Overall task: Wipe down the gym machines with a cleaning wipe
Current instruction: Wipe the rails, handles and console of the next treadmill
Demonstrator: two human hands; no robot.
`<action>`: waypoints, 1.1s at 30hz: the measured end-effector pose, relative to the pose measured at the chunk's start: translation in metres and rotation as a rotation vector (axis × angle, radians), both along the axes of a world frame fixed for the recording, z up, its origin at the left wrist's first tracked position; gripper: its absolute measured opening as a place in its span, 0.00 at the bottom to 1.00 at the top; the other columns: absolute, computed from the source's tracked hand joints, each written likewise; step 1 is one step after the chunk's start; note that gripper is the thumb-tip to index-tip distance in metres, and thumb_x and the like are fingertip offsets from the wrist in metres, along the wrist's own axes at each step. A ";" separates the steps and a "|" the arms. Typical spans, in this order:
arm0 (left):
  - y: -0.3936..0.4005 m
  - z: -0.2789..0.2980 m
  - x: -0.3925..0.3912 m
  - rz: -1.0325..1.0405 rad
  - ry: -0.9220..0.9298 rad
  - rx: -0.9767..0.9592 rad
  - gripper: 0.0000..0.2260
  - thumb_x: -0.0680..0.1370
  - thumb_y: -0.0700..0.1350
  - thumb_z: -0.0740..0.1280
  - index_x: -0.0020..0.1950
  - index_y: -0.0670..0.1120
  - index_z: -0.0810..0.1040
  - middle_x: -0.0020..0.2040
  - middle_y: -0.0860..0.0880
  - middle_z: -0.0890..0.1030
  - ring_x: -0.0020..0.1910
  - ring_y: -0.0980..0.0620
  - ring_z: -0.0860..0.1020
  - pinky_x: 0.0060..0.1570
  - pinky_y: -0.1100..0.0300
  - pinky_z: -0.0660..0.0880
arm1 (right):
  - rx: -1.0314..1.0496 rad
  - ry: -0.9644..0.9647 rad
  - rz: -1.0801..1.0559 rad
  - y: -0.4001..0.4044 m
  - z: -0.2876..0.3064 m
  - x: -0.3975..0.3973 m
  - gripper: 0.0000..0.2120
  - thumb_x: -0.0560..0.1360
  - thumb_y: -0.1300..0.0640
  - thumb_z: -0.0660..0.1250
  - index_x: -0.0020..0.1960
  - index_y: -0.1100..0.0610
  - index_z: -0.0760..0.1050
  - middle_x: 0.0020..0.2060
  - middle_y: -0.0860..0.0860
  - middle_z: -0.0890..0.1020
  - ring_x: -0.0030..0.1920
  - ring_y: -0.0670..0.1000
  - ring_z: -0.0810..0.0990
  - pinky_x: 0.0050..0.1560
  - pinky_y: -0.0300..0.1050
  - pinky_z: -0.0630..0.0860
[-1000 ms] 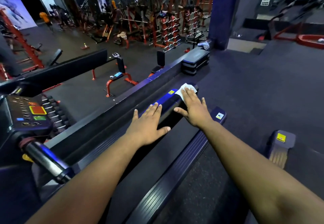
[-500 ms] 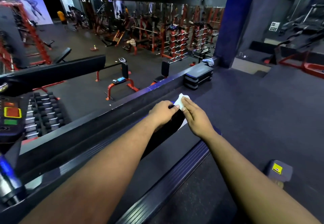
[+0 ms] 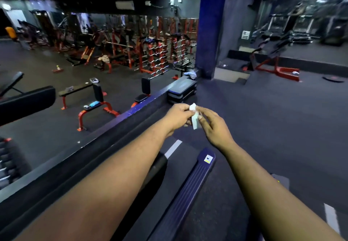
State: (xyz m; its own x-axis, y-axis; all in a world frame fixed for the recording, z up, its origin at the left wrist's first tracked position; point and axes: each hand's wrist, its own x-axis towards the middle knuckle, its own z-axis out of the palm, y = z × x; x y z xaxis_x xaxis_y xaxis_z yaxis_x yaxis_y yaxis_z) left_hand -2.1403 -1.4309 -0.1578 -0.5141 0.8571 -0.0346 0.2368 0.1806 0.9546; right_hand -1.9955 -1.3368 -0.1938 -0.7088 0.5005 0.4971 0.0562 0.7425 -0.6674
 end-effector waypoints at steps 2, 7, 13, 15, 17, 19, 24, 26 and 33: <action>0.038 0.002 0.000 -0.015 0.000 -0.017 0.09 0.80 0.39 0.64 0.41 0.45 0.76 0.35 0.47 0.78 0.33 0.52 0.76 0.36 0.59 0.74 | -0.103 0.033 -0.092 0.037 -0.002 0.002 0.16 0.83 0.58 0.64 0.71 0.53 0.75 0.66 0.46 0.79 0.64 0.41 0.75 0.68 0.39 0.71; 0.129 -0.009 0.004 -0.065 -0.030 -0.030 0.08 0.70 0.48 0.63 0.44 0.46 0.79 0.38 0.46 0.77 0.38 0.50 0.73 0.40 0.55 0.70 | -0.583 0.080 -0.144 0.124 -0.002 0.005 0.21 0.82 0.52 0.67 0.74 0.50 0.69 0.60 0.50 0.81 0.60 0.46 0.80 0.63 0.40 0.76; 0.244 -0.033 0.001 -0.050 -0.068 0.002 0.09 0.80 0.47 0.68 0.56 0.45 0.83 0.50 0.47 0.87 0.48 0.49 0.85 0.46 0.55 0.79 | -0.842 0.047 0.026 0.246 -0.016 0.005 0.13 0.79 0.57 0.71 0.63 0.59 0.80 0.51 0.60 0.86 0.45 0.54 0.85 0.49 0.54 0.81; 0.270 -0.043 -0.003 -0.001 -0.050 0.008 0.10 0.81 0.49 0.69 0.56 0.44 0.82 0.50 0.46 0.87 0.50 0.47 0.85 0.48 0.52 0.80 | -0.864 0.055 0.030 0.276 -0.017 0.001 0.10 0.79 0.59 0.71 0.59 0.60 0.82 0.50 0.60 0.86 0.46 0.55 0.85 0.47 0.52 0.82; 0.294 -0.050 -0.009 0.038 -0.045 0.021 0.10 0.80 0.48 0.72 0.53 0.42 0.82 0.47 0.46 0.87 0.44 0.50 0.85 0.42 0.55 0.79 | -0.848 0.050 0.005 0.309 -0.018 -0.006 0.07 0.78 0.60 0.72 0.56 0.61 0.82 0.48 0.61 0.86 0.44 0.56 0.84 0.45 0.52 0.80; 0.313 -0.053 -0.016 0.052 -0.123 0.033 0.09 0.79 0.45 0.73 0.53 0.40 0.81 0.44 0.46 0.86 0.40 0.53 0.84 0.37 0.59 0.80 | -0.805 0.019 -0.021 0.341 -0.021 -0.018 0.05 0.78 0.60 0.72 0.52 0.61 0.82 0.44 0.60 0.87 0.41 0.56 0.83 0.41 0.50 0.78; 0.348 -0.070 -0.051 0.110 -0.188 0.042 0.11 0.79 0.41 0.73 0.57 0.37 0.81 0.51 0.41 0.86 0.45 0.48 0.86 0.42 0.57 0.83 | -0.718 -0.042 -0.019 0.396 -0.030 -0.062 0.05 0.79 0.58 0.71 0.49 0.61 0.80 0.40 0.56 0.86 0.38 0.53 0.82 0.41 0.53 0.79; 0.363 -0.076 -0.072 0.189 -0.187 0.070 0.11 0.79 0.42 0.73 0.56 0.36 0.81 0.50 0.39 0.86 0.44 0.49 0.85 0.43 0.56 0.83 | -0.698 -0.075 0.007 0.413 -0.035 -0.087 0.06 0.80 0.57 0.70 0.50 0.60 0.80 0.42 0.59 0.86 0.39 0.54 0.82 0.43 0.57 0.81; 0.410 -0.100 -0.164 0.370 -0.239 0.162 0.11 0.80 0.44 0.71 0.55 0.36 0.78 0.49 0.38 0.84 0.45 0.46 0.81 0.44 0.49 0.83 | -0.647 -0.158 0.158 0.456 -0.042 -0.189 0.08 0.80 0.57 0.69 0.59 0.56 0.79 0.49 0.51 0.87 0.43 0.47 0.85 0.39 0.39 0.79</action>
State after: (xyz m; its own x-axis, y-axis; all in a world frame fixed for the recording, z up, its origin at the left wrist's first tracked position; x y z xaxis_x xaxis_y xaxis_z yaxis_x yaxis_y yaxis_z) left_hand -2.3045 -1.0214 -0.2578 -0.7798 0.6221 -0.0700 -0.0453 0.0554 0.9974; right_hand -2.1841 -0.8810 -0.2360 -0.8371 0.5468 0.0168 0.1137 0.2041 -0.9723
